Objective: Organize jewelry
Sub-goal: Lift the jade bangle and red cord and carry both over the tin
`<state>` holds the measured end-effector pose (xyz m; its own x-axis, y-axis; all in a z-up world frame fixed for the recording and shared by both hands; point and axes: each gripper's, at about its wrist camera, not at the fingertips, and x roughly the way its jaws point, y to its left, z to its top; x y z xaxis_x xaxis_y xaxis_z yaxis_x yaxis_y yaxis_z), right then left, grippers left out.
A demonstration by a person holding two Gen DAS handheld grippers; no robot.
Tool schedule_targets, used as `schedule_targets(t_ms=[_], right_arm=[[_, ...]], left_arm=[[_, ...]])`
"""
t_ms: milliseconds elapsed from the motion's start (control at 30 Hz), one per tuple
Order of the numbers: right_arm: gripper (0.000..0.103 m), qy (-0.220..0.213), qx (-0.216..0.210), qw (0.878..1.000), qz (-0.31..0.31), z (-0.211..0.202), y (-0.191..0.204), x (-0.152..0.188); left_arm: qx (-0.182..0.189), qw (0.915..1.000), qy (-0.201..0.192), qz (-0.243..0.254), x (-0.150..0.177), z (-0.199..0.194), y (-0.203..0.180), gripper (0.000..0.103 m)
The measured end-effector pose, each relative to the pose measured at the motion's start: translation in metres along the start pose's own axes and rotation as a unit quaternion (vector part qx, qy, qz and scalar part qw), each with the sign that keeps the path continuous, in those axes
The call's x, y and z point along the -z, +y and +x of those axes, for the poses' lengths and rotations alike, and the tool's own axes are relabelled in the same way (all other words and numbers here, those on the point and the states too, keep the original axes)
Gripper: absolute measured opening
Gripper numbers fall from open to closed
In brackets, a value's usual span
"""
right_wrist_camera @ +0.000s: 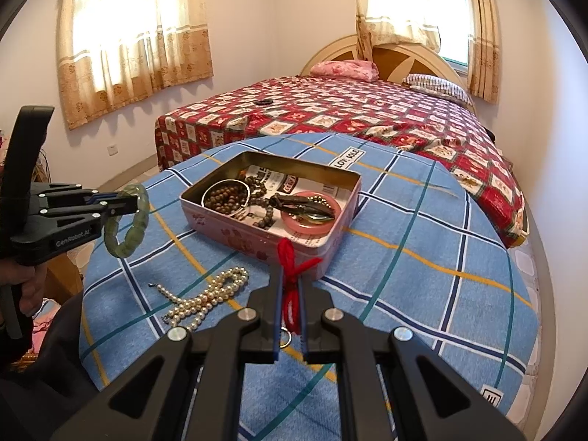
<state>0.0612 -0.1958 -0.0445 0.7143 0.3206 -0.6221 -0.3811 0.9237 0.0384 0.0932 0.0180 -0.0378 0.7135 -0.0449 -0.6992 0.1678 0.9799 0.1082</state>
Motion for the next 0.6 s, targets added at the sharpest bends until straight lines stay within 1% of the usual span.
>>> schedule_targets(t_ms=[167,367,600], right_arm=[[0.009,-0.003,0.000,1.000,0.002,0.004,-0.003,-0.007],[0.009,-0.010,0.000,1.000,0.005,0.008,-0.006,-0.020],[0.009,-0.019,0.004,1.000,0.006,0.015,-0.007,-0.036]], left_arm=[[-0.001,1.0000,-0.003,-0.004,-0.007,0.003,0.002,0.006],[-0.005,0.9998,-0.016,-0.014,-0.024,0.003,0.007,0.006],[-0.006,0.9995,-0.025,-0.016,-0.039,0.006,0.002,0.006]])
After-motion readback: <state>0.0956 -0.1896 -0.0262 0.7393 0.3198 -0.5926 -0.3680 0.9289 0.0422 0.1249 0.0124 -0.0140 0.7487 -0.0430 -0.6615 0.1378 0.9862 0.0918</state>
